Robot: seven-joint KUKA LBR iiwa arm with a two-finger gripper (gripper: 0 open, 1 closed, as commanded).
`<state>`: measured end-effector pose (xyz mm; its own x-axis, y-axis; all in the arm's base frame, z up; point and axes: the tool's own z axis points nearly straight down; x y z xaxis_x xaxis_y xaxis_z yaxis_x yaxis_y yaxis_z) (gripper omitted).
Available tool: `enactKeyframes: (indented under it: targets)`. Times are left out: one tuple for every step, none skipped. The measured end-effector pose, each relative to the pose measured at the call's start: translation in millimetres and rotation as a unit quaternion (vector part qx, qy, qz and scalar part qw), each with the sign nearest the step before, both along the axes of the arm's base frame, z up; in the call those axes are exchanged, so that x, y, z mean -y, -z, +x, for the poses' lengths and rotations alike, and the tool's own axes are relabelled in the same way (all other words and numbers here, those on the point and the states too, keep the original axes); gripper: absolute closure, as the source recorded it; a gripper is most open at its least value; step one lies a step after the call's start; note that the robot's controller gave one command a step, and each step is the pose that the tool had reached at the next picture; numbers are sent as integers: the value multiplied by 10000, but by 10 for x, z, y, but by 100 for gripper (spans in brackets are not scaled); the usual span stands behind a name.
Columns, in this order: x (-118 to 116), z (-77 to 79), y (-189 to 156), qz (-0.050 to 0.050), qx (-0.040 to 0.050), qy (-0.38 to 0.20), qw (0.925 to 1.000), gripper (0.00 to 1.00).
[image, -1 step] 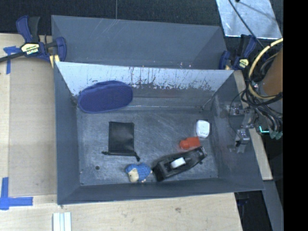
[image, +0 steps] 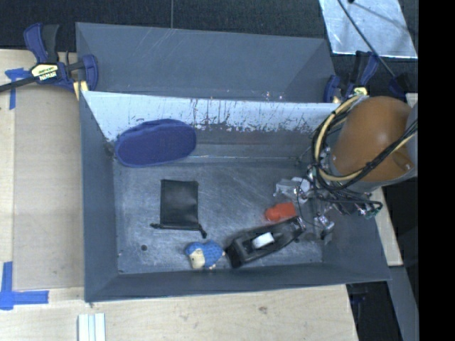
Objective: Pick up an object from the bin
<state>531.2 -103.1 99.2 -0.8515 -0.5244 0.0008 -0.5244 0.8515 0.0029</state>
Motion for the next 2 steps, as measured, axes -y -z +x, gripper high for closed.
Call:
enactKeyframes:
  targets:
    - [-340,45,241,-77,38,-543,9985,0]
    - [-237,10,226,-146,-46,-514,9986,100]
